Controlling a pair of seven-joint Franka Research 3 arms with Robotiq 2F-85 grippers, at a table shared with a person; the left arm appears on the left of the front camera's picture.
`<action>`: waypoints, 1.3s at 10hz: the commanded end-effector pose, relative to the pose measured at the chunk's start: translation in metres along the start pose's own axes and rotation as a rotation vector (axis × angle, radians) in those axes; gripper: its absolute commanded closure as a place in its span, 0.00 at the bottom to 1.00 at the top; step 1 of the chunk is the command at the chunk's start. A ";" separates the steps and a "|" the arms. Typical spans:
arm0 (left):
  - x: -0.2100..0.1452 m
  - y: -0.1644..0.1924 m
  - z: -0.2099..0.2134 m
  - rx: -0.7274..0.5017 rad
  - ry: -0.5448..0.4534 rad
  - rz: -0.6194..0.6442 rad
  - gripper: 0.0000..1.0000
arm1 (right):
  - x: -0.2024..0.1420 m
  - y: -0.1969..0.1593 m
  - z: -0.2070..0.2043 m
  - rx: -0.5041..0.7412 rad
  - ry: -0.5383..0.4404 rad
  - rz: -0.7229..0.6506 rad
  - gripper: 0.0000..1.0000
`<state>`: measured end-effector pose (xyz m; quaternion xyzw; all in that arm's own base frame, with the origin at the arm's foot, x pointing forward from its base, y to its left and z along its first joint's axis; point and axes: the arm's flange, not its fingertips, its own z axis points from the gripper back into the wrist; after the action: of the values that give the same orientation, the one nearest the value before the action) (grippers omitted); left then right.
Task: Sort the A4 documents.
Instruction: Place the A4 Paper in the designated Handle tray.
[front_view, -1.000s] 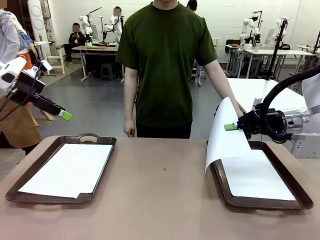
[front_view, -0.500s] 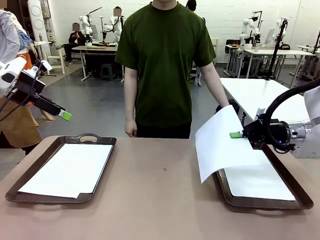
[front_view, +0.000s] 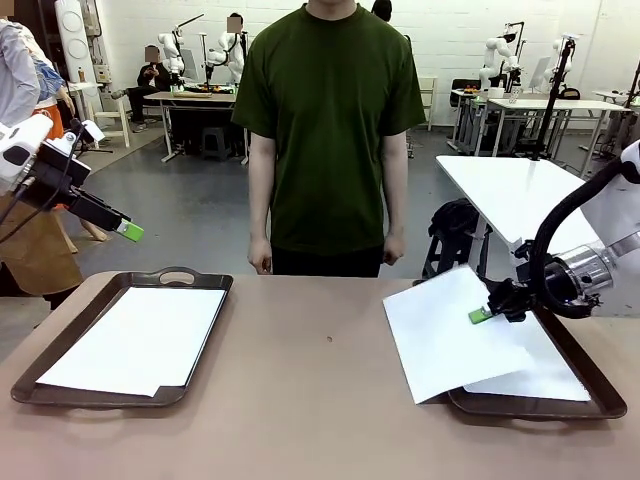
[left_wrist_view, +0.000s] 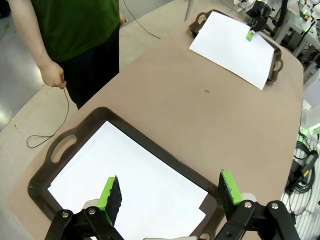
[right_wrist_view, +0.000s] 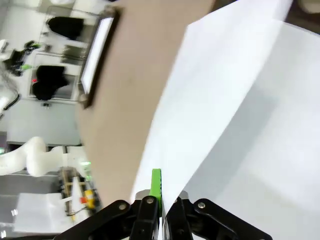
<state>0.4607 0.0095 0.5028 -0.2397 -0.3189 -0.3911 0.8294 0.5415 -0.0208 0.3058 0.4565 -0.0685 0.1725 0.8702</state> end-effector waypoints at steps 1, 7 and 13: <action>0.000 0.000 0.000 0.005 0.005 -0.011 0.00 | -0.014 0.011 0.008 -0.201 -0.030 -0.015 0.99; 0.000 0.000 0.000 0.005 0.005 -0.011 0.00 | -0.038 -0.002 0.041 -0.296 -0.047 -0.110 0.99; 0.000 0.000 0.000 0.005 0.005 -0.011 0.00 | -0.040 -0.003 0.058 -0.286 -0.145 -0.139 0.99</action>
<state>0.4607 0.0095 0.5029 -0.2397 -0.3189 -0.3911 0.8294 0.5114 -0.0870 0.3298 0.3398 -0.1207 0.0775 0.9295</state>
